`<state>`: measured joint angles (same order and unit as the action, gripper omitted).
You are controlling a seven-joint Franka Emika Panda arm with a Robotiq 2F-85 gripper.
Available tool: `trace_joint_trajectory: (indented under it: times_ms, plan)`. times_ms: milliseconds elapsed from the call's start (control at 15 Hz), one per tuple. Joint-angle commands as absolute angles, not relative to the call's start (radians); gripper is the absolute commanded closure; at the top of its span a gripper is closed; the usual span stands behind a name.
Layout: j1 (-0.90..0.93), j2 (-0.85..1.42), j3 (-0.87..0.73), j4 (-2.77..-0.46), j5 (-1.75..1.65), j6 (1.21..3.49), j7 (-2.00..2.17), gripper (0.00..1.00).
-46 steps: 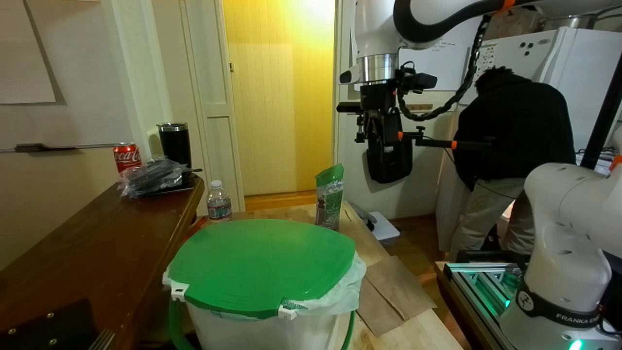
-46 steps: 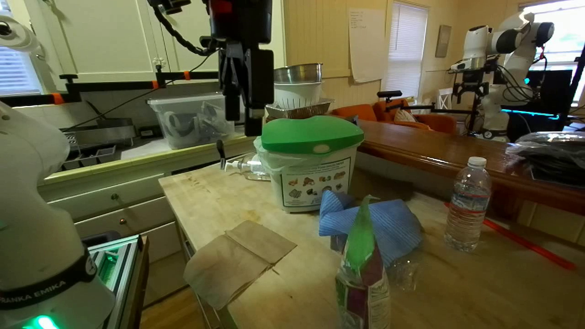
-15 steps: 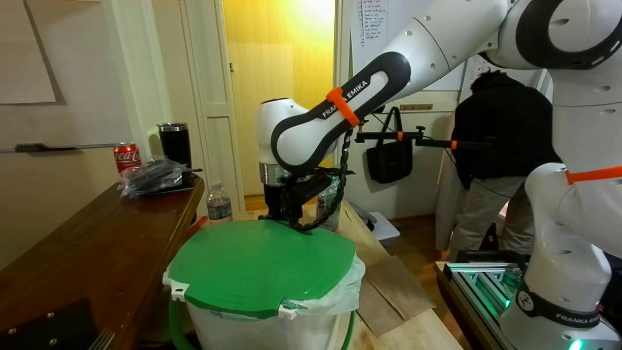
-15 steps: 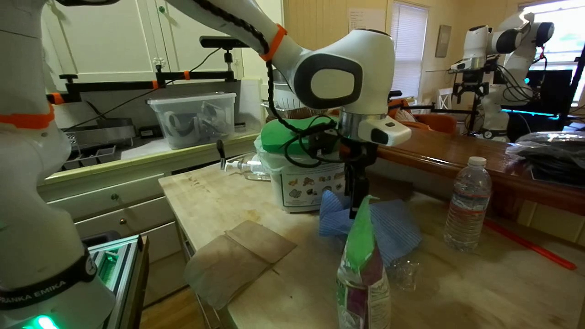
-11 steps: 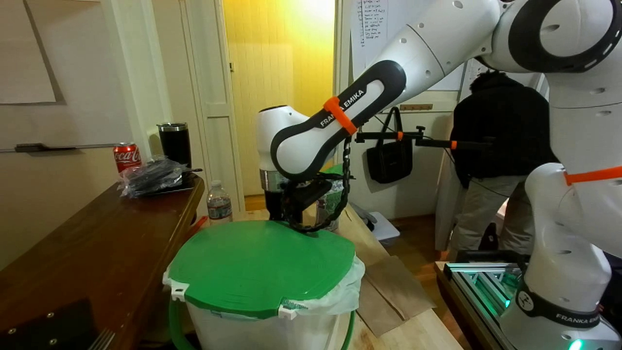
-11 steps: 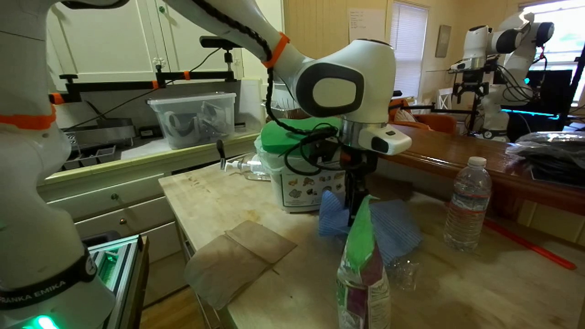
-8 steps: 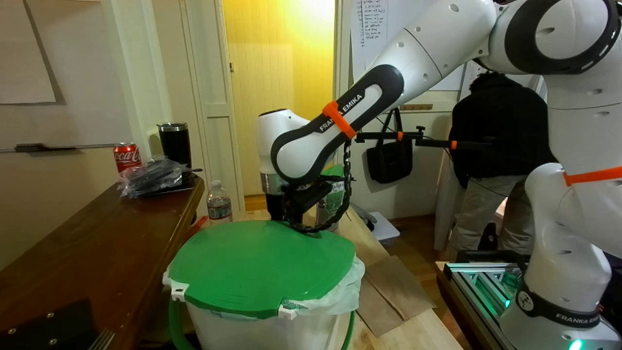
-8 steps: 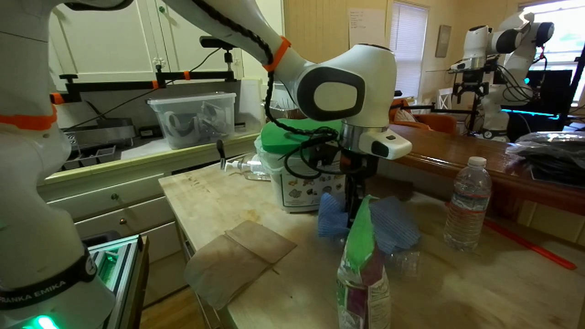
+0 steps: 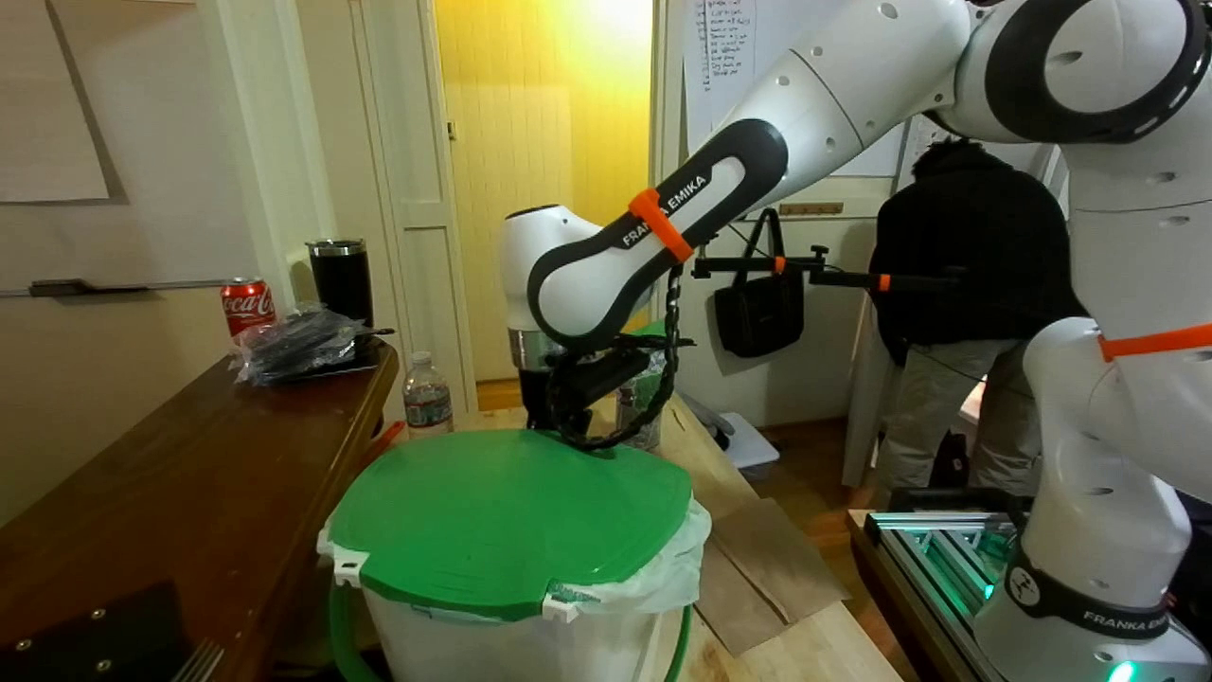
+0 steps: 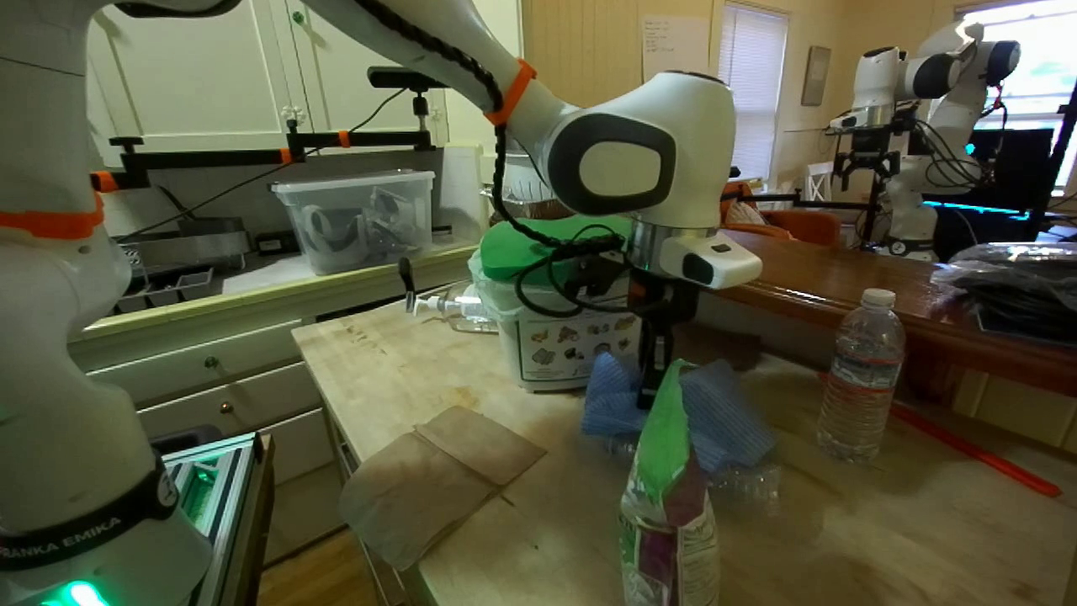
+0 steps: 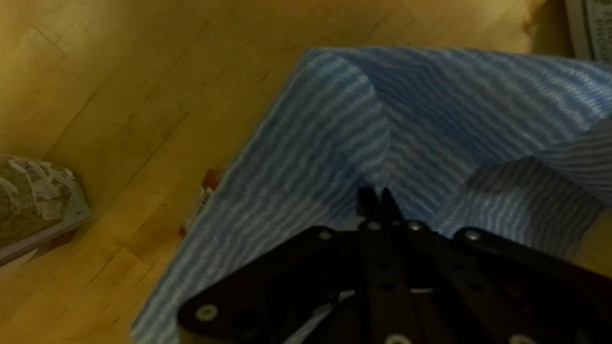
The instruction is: Move the blue paper towel to the left
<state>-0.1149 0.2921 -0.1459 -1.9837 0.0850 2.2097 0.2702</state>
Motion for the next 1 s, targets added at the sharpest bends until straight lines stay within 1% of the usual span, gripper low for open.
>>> trace_joint_trajectory:
  times_ms: [0, 267, 667, 933]
  plan:
    - [-0.146, 0.218, -0.148, -1.957, 0.169, 2.08, 0.274, 1.0]
    - [-0.18, 0.104, -0.156, -1.899, 0.282, 1.971, 0.228, 1.0]
    - [-0.171, -0.069, -0.161, -1.775, 0.341, 1.998, 0.199, 1.0]
    - [-0.12, -0.191, -0.12, -1.728, 0.324, 2.007, 0.124, 1.0]
